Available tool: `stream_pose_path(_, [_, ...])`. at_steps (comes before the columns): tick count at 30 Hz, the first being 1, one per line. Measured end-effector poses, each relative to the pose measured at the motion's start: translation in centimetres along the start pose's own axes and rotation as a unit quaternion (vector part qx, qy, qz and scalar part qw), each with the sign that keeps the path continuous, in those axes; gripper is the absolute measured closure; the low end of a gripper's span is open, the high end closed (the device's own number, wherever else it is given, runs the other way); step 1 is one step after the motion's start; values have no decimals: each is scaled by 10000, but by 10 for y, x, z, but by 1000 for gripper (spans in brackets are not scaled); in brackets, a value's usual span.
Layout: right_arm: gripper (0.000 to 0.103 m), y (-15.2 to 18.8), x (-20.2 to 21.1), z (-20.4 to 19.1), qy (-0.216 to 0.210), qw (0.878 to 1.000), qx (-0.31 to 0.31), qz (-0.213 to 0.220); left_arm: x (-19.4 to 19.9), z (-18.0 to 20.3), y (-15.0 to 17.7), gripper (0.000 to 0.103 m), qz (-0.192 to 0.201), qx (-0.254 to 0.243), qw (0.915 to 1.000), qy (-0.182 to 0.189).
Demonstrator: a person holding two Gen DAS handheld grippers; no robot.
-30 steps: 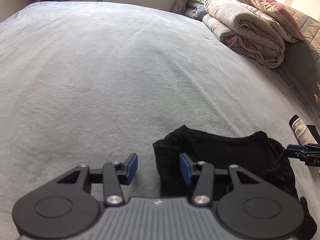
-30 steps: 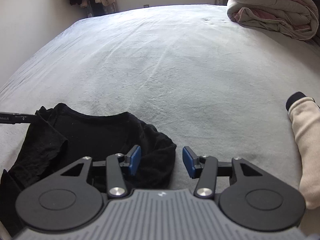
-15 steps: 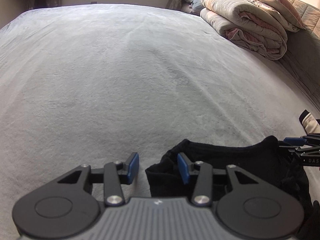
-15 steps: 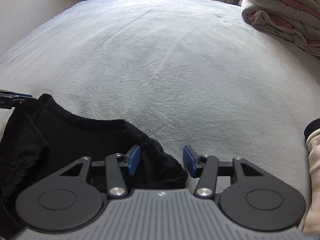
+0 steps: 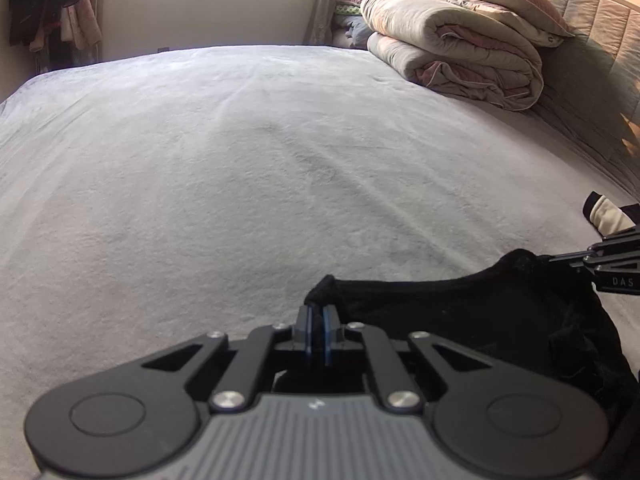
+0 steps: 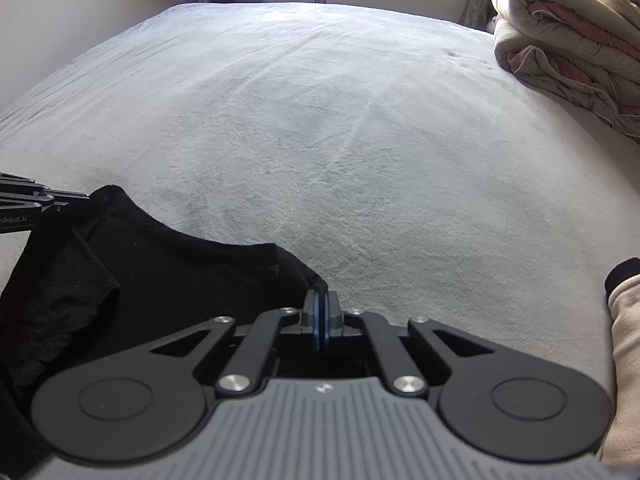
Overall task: Fold clothes
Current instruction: 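Fold the held bundle edge over onto the rest with both tools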
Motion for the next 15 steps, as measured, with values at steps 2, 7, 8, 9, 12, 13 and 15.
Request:
stream_pose_path(2, [101,-2,11,0,-39,9999,-33,108,15,2,0,98,152,27,9999,41])
stream_pose_path(7, [101,-5,44,-3,-190,9991,-52,374,51,7,0,98,533,95,9984,142])
stream_pose_path(8, [101,-4,51,-4,-235,9989,-46,409,58,8,0,98,610,109,9979,163])
stream_pose_path(9, [101,-3,57,-5,-255,9987,-33,448,65,9,0,98,686,123,9974,183])
stream_pose_path(12, [101,2,76,-10,-332,9979,0,564,88,12,1,98,905,155,9955,248])
stream_pose_path(13, [101,4,84,-12,-379,9974,-1,611,95,13,3,98,955,145,9949,281])
stream_pose_path(15, [101,9,100,-15,-465,9964,3,715,112,16,9,98,1072,128,9935,354])
Point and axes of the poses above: each gripper's, at about its wrist camera, not at the fingertips, and x roughly against the way its jaws point, z to its right, y to its underside, the point moved 3 cm from there along -x, roughly the way its jaws point, and after that the axes turned 11 degrees about -x, right-handed, at the moved point
